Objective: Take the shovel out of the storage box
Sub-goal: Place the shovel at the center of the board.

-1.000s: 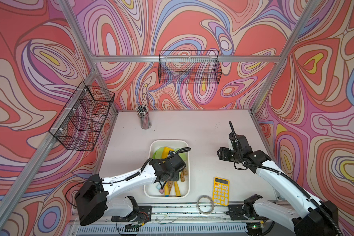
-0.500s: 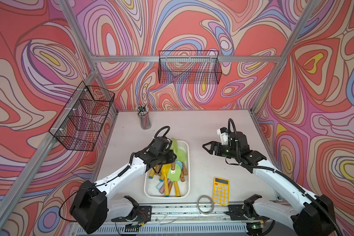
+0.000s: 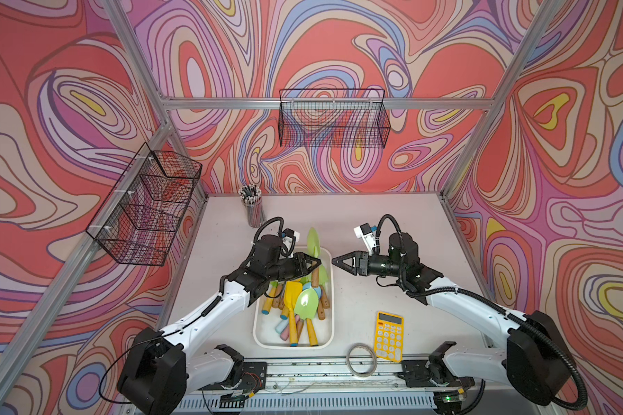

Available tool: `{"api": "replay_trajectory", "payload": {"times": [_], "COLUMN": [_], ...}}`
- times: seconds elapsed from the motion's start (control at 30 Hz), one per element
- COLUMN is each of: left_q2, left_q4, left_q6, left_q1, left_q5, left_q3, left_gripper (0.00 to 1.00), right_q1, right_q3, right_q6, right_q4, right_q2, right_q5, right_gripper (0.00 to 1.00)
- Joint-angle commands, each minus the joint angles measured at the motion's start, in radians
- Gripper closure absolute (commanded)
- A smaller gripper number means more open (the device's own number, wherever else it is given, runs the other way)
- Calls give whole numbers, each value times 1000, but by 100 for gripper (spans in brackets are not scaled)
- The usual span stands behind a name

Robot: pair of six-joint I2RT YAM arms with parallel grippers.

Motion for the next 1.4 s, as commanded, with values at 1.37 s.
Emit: {"api": "replay_trajectory", "payload": {"times": [1.37], "left_q2": [10], "left_q4": [434], "left_q6": [-291], "left_q1": [3], "left_q5": [184], "left_q3": [3], "left_gripper": [98], "right_q1": [88], "right_q3": [-8], "right_q6": [280], "right_q4": [541], "right_q2": [138], "right_q5": [-203], "right_gripper": [48]}}
